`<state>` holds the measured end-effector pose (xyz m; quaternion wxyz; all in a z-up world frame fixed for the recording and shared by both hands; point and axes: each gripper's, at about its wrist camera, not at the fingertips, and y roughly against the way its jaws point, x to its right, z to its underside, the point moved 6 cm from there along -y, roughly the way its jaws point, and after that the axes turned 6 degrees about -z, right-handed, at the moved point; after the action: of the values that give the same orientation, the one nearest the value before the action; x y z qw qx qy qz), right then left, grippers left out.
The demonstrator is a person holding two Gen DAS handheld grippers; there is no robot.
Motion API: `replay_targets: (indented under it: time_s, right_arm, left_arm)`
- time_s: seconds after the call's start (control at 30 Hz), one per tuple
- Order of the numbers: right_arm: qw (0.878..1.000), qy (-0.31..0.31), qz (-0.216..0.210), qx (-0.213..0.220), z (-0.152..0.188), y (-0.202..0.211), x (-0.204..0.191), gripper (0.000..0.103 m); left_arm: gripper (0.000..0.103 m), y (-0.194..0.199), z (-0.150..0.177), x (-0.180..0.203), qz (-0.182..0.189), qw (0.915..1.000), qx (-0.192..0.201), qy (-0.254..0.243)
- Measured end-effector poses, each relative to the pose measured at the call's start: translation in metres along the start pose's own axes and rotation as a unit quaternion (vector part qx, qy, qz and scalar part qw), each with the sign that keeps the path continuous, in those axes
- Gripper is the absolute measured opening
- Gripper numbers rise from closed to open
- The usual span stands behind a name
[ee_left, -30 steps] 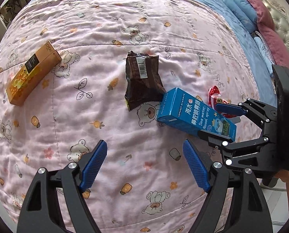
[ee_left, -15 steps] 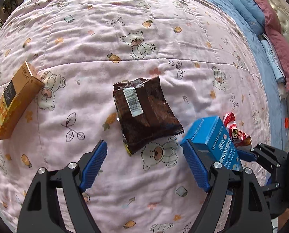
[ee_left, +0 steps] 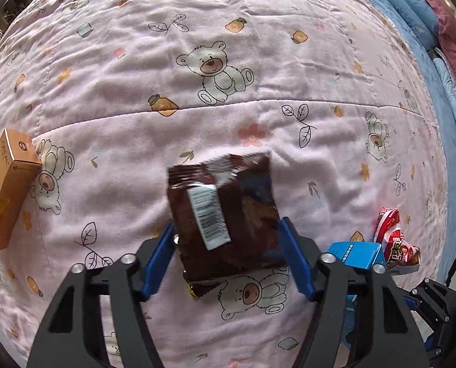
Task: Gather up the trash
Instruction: 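Grasp the blue nasal spray box with the right tool while the left grasps the brown snack wrapper, then carry the blue box and brown wrapper over the yellow bin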
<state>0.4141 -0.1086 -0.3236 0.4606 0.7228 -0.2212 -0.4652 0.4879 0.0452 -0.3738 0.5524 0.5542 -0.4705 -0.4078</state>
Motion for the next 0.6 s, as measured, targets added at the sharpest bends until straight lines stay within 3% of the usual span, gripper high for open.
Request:
replay_targets:
  time_s: [0.2, 0.4, 0.6]
  right_arm:
    - [1.000, -0.006, 0.000, -0.004, 0.005, -0.004, -0.004, 0.051]
    - [1.000, -0.011, -0.003, 0.011, 0.008, 0.011, -0.013, 0.051]
    - [0.999, -0.034, -0.007, 0.035, 0.021, 0.036, -0.020, 0.051]
  left_arm:
    - [0.035, 0.006, 0.004, -0.003, 0.017, 0.9997, 0.007, 0.015]
    - [0.034, 0.027, 0.025, -0.007, 0.035, 0.9990, 0.024, 0.009]
    - [0.034, 0.058, 0.067, -0.014, 0.042, 0.9986, 0.033, -0.006]
